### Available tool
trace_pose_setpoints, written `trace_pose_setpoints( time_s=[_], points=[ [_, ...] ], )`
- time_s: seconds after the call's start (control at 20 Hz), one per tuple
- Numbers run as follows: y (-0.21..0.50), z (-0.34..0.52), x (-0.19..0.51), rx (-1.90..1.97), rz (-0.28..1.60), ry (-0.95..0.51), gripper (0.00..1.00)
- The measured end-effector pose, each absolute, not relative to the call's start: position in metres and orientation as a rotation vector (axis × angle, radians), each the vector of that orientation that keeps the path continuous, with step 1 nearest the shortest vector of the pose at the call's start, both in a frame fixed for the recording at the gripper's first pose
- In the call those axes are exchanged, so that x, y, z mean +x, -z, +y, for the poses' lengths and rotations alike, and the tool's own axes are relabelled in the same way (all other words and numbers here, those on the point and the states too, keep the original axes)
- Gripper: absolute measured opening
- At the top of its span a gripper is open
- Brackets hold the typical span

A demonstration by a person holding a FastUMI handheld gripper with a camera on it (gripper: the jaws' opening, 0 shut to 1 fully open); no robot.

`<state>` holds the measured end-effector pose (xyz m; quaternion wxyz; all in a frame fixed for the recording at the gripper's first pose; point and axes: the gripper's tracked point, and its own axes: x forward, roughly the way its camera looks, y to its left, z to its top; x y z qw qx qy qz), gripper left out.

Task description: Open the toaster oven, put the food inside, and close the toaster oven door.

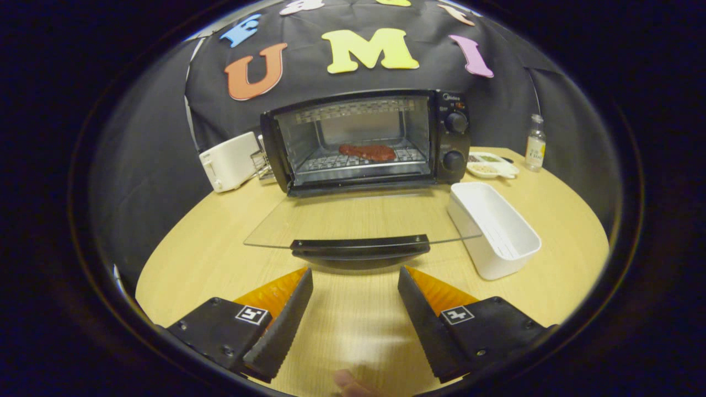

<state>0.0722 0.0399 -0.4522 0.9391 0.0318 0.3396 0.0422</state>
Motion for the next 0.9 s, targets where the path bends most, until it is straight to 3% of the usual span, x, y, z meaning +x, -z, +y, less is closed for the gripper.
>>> trace_pose_setpoints(
  time_s=[0.9],
  points=[
    [0.445, 0.038, 0.09, 0.099, 0.699, -0.059, 0.98]
  ],
)
